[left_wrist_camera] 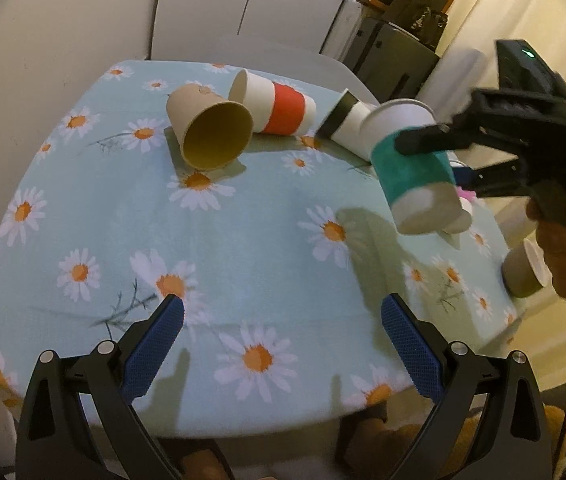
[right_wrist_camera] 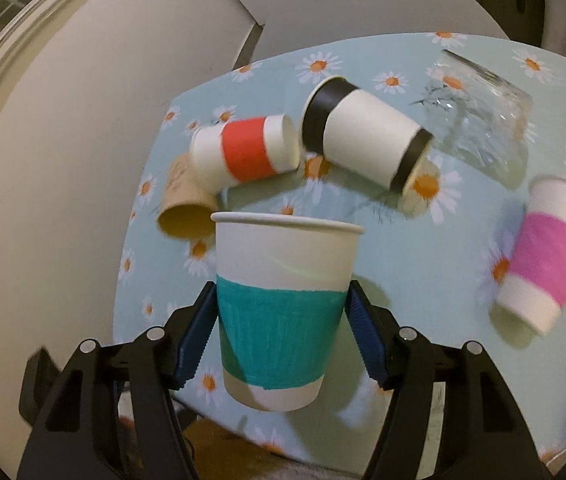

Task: Flip cup upright
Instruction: 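Close the right gripper on the teal-banded cup and lift it upright, then lower the upright teal cup onto the tablecloth and open the right gripper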

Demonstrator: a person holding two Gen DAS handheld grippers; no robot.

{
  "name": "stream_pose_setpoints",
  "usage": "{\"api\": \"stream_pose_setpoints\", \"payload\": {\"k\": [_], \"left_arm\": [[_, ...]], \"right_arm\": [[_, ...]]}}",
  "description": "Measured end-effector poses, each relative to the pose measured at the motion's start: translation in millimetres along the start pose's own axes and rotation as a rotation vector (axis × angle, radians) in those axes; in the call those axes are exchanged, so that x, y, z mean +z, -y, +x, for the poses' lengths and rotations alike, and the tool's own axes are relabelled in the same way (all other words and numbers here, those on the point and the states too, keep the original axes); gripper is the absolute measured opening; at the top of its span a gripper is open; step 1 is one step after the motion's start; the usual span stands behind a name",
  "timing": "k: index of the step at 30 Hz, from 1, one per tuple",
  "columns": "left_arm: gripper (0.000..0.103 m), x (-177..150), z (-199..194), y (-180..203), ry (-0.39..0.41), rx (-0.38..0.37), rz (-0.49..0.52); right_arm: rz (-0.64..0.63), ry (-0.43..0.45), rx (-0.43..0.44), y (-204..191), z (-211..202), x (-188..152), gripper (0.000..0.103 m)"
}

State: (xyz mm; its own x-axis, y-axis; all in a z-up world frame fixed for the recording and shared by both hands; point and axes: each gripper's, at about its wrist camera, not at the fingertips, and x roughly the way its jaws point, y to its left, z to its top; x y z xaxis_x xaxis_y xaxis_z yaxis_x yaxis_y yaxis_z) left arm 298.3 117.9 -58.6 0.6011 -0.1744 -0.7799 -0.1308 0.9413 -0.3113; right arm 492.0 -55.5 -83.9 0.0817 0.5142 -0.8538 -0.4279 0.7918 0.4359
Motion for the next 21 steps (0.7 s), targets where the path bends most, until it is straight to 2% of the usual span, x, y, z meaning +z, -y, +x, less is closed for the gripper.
{"api": "stream_pose_setpoints", "payload": {"k": [6,11,17,21], "left_arm": [[0.096,-7,-15,-1,0.021,-0.029,-0.020],[0.096,-18,-17,-5,-0.001,-0.036,-0.045],[0.096,-25,-8,-2,-0.067,-0.120,-0.066],[0.096,-28,-3,2,-0.083,-0.119,-0.046]], "right_arm": [[0.021,-0.045,0.010,-1,4,-45,0.065],[0.061,-0.061,0.029,5,17,-73,0.065],[0.071,-0.076,0.030,11,32,-86,0.065],[0.085,-0.070,0.025,16,39,-88,0.065]]}}
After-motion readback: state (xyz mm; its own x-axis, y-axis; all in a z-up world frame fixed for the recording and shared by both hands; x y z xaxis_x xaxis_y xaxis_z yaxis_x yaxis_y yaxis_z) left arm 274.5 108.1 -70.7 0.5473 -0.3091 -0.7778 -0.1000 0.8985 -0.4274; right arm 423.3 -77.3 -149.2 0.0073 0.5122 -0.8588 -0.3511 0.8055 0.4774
